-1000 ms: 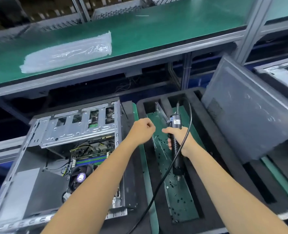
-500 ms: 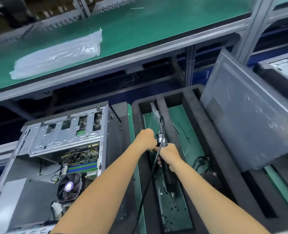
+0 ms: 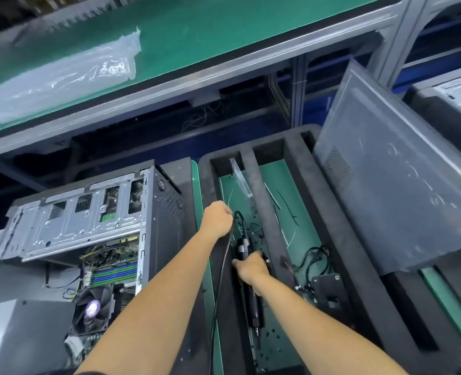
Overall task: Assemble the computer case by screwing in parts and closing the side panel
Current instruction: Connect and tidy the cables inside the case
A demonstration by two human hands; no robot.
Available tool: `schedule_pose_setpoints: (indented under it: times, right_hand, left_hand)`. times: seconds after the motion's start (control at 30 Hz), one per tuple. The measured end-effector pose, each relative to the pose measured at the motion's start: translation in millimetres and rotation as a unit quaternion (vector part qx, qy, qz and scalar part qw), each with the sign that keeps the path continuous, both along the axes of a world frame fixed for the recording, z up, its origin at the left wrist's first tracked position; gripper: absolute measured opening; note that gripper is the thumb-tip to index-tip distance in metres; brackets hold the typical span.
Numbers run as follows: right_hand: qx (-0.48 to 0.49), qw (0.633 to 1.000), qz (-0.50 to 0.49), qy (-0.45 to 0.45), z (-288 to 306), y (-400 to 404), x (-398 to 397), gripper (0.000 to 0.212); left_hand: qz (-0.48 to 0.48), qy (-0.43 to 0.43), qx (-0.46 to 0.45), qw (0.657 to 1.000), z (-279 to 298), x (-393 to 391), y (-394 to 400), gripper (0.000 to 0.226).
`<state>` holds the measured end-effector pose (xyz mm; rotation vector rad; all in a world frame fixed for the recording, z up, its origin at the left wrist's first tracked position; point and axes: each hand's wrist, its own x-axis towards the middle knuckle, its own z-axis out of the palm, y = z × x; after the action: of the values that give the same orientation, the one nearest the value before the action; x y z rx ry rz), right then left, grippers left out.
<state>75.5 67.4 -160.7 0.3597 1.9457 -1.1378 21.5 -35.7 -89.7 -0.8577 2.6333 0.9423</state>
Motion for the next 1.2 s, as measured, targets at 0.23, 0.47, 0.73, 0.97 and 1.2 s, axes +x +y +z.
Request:
schedule_pose_setpoints:
  times: [0.23, 0.47, 0.73, 0.97, 1.2]
  right_hand:
    - [0.044, 0.998, 0.046, -0.013, -0.8, -1.4, 3.5, 0.071]
    - [0.078, 0.988, 0.133, -0.004, 4.1, 5.3, 3.3, 0.068]
    - [0.143, 0.962, 0.232, -0.013, 10.5, 5.9, 4.7, 0.057]
    - [0.185, 0.930, 0.291, 0.127, 36.7, 4.4, -1.3, 0.004]
    - [0.109, 0.954, 0.175, 0.216, 65.0, 12.1, -21.9, 0.005]
  left_hand:
    - [-0.051, 0.109, -0.017, 0.993, 1.0, -5.8, 6.6, 0.018]
    - [-0.143, 0.006, -0.063, 0.988, -16.5, 3.8, 6.2, 0.023]
    - [-0.096, 0.028, -0.121, 0.988, -12.4, -0.1, -1.0, 0.020]
    - [-0.092, 0.024, -0.098, 0.991, 17.9, -5.0, -7.7, 0.014]
    - [-0.063, 0.074, -0.062, 0.993, 68.4, 7.1, -41.7, 0.022]
